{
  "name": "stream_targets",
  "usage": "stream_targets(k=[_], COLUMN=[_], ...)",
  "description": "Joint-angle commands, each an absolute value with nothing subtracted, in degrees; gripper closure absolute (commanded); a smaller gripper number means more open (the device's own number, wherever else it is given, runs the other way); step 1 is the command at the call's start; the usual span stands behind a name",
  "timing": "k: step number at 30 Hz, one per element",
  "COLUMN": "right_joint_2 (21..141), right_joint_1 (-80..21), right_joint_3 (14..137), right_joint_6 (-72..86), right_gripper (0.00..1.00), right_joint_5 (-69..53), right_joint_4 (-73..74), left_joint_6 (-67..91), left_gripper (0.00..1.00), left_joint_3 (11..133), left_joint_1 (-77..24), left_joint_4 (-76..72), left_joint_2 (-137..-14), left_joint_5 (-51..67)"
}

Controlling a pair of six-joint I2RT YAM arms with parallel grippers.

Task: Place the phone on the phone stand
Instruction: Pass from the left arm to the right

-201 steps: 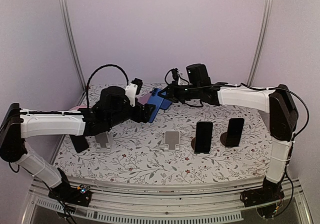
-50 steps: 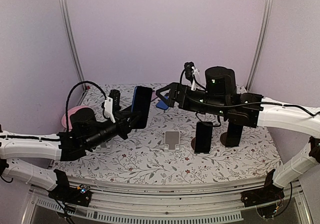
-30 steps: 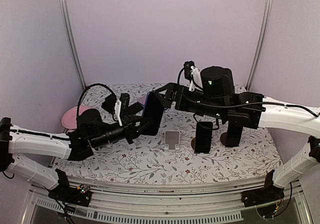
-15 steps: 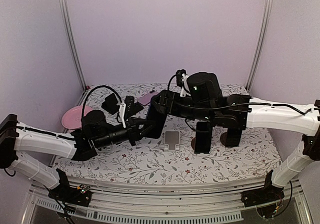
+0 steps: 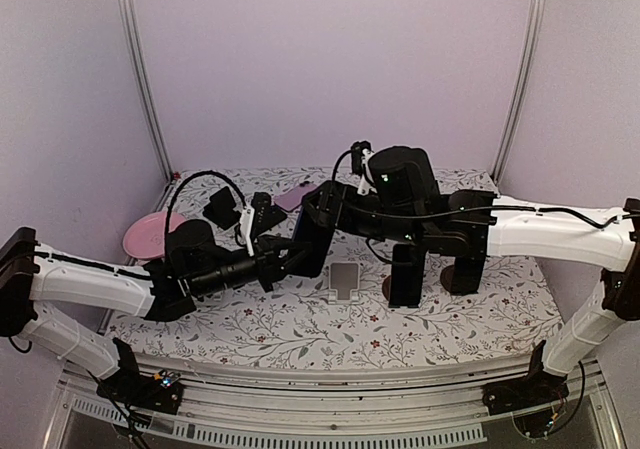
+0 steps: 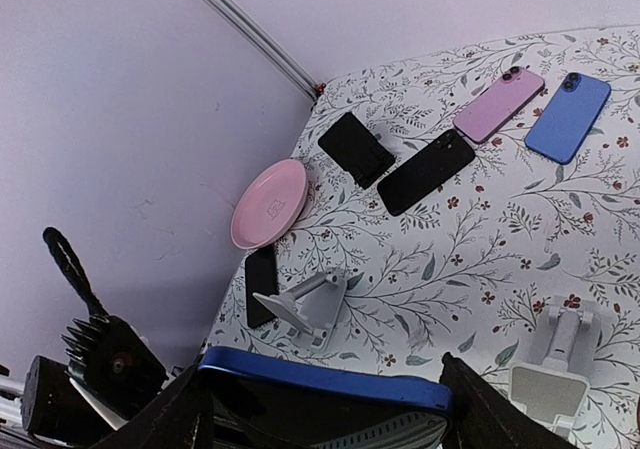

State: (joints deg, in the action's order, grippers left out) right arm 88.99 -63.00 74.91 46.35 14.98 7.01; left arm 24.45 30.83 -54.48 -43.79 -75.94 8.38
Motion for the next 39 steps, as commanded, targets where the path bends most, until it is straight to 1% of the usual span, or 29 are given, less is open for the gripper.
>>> stream_targets(k=[1,6,17,20,23,24,27,28,29,30,31,36,38,39], right_joint_2=[91.35,92.06,93.04,92.8,92.91,92.98,92.99,92.99,92.92,92.9,92.9,93.14,93.4,93.57], right_joint_1=[-63.19,-63.18,-63.07,-63.1,-63.15,-63.12,-63.19,-63.18,-63.19,-63.11,-63.17,-63.19,-63.18,-63.19], right_joint_3=[77.6,78.46,79.78,79.93,80.38,80.42,80.42,80.42,80.42,80.46,80.44,80.35,80.17,80.09], right_joint_6=[46.83,46.38,45.58,44.94,44.16,44.02,43.76,43.77,43.77,43.69,43.64,43.29,43.31,43.32], right_gripper=[0.24,0.17,0.18,0.23,0.34,0.38,0.53,0.57,0.61,0.64,0.65,0.67,0.67,0.69], right_joint_5=[16.77,16.7,17.82,18.73,19.11,19.36,20.48,20.88,21.31,21.69,22.09,25.07,26.65,27.61], right_joint_4=[7.78,8.29,10.26,10.54,10.68,10.72,10.96,11.13,11.3,11.48,11.62,12.99,13.79,13.97], left_joint_6=[20.6,18.78,17.45,17.73,18.28,18.55,19.51,19.82,20.17,20.62,21.03,23.25,24.05,24.39], left_gripper=[1.0,1.0,1.0,1.0,1.0,0.98,0.89,0.82,0.74,0.7,0.68,0.37,0.29,0.25], left_joint_3=[33.93,35.14,35.99,35.73,35.77,35.73,35.6,35.67,35.61,35.55,35.4,33.72,33.05,32.78], left_joint_1=[-54.81,-55.95,-56.81,-56.82,-56.83,-56.82,-56.69,-56.65,-56.61,-56.51,-56.43,-56.14,-55.96,-55.87], left_joint_4=[-44.74,-42.34,-39.83,-39.79,-39.74,-39.88,-40.52,-40.57,-40.63,-40.75,-40.77,-40.67,-39.49,-38.6], left_joint_2=[-75.91,-76.28,-76.66,-76.7,-77.04,-77.21,-78.15,-78.51,-78.83,-79.09,-79.26,-78.16,-76.93,-75.92], left_joint_5=[7.85,5.65,2.71,2.3,2.5,2.52,2.67,2.71,2.58,2.59,2.48,-0.1,-2.43,-4.18])
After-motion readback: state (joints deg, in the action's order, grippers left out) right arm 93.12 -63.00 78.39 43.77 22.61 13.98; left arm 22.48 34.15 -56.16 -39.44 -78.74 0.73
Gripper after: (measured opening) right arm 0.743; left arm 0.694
